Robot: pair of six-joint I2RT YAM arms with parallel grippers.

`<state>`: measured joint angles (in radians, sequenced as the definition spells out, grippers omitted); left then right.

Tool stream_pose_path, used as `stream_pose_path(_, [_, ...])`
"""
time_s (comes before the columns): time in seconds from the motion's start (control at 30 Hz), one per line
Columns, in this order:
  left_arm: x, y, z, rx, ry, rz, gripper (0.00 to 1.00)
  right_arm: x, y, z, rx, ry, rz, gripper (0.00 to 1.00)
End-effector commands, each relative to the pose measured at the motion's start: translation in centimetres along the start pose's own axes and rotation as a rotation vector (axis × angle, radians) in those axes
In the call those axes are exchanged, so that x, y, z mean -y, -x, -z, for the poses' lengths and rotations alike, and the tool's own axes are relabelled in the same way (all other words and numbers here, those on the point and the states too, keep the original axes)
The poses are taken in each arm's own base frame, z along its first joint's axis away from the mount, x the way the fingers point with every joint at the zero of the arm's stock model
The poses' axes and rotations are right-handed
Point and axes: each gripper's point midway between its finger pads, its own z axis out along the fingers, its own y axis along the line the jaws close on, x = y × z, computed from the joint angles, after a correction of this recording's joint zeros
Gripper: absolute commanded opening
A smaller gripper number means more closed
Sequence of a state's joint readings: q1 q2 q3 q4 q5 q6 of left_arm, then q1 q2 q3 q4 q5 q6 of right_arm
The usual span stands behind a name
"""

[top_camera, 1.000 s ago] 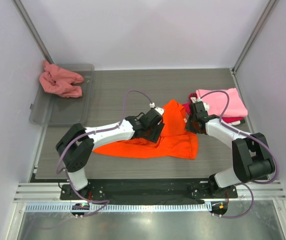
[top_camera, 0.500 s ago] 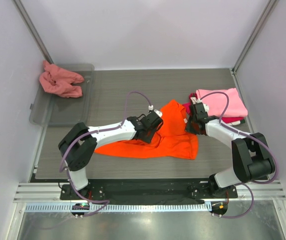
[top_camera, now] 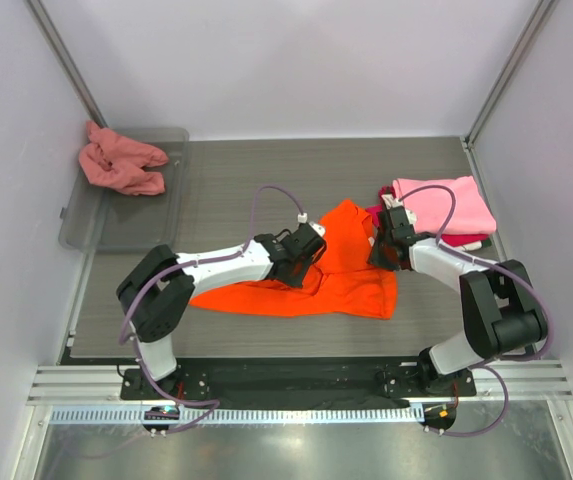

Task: Fold and stack the t-shirts
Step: Flatten the tshirt out

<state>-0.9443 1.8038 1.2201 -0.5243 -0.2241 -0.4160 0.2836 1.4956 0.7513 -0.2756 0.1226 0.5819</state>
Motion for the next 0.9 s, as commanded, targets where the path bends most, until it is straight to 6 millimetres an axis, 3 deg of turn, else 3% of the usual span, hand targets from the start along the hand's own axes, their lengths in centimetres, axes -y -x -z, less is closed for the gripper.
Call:
stream_pose_path(0.0, [0.2, 0.6, 1.9, 0.026, -0.021, 0.010, 0.00, -0.6, 0.6, -0.1, 0.025, 0.027, -0.018, 0.21])
stream_pose_path(0.07, [0.0, 1.0, 2.7, 0.039, -0.012, 0.014, 0.00, -0.6, 1.4, 0.6, 0.056, 0.029, -0.023, 0.12])
stream_pose_path(0.17, [-0.6, 1.1, 3.3, 0.043, 0.008, 0.015, 0.00, -0.3, 2.4, 1.6, 0.096, 0.012, -0.017, 0.09])
stream_pose_path(0.2, [-0.6, 1.1, 3.3, 0.045, 0.009, 0.015, 0.00, -0.2, 2.8, 1.7, 0.108, 0.002, -0.017, 0.01])
stream_pose_path(0.33, [-0.6, 1.0, 3.2, 0.041, 0.011, 0.017, 0.00, -0.1, 3.0, 2.1, 0.111, -0.006, -0.009, 0.01])
stream_pose_path(0.37, [-0.6, 1.1, 3.1, 0.043, 0.010, 0.019, 0.05, -0.1, 2.9, 2.1, 0.110, -0.006, -0.009, 0.01])
stream_pose_path(0.4, [-0.4, 1.0, 3.0, 0.037, 0.003, 0.017, 0.24, 0.0, 2.9, 2.0, 0.109, -0.011, -0.008, 0.01])
stream_pose_path(0.43, [-0.4, 0.8, 2.8, 0.027, 0.003, 0.016, 0.33, 0.0, 2.9, 2.0, 0.106, -0.009, -0.008, 0.01])
stream_pose_path(0.5, [-0.3, 0.6, 2.3, 0.020, 0.002, 0.018, 0.49, 0.1, 2.7, 1.9, 0.100, -0.011, -0.008, 0.01])
stream_pose_path(0.53, [-0.3, 0.6, 2.1, 0.019, 0.006, 0.015, 0.51, 0.0, 2.7, 1.8, 0.099, -0.010, -0.008, 0.02])
stream_pose_path(0.87, [0.5, -0.1, -0.9, -0.010, 0.007, 0.017, 0.41, 0.3, 2.6, 1.7, 0.096, -0.014, -0.009, 0.01])
